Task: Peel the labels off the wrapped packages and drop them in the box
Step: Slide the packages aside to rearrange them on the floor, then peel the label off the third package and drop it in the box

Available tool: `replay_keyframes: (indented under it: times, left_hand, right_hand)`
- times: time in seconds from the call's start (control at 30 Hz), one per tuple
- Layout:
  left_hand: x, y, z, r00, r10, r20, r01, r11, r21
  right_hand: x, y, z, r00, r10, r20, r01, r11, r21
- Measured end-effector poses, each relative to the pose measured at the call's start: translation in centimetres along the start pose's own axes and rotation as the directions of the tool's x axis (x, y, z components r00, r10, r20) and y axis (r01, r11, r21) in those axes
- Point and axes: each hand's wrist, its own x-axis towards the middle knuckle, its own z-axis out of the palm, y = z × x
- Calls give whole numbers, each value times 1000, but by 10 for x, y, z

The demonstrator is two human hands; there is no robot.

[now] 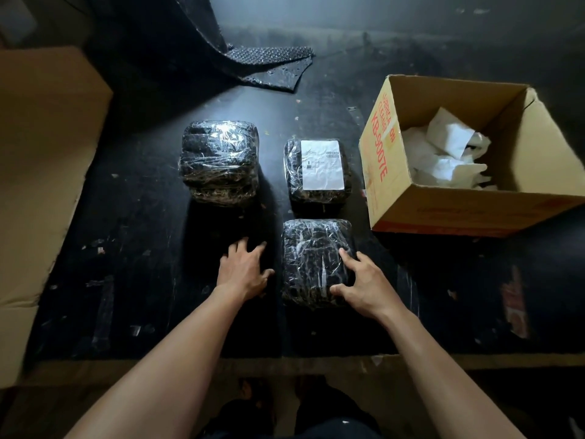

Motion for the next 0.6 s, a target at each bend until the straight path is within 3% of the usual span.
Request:
replay_keyframes:
  times: [0.33,0.6]
  left_hand:
    - [68,60,-69,971,15,-240,-109,918,-381]
    - [155,88,-99,971,-1,-238,-116,871,-477]
  right_hand:
    - [89,-61,-76,973,-191,-130,184,981,-64]
    - [209,-98,-109,958,-235,-162,188,947,-260]
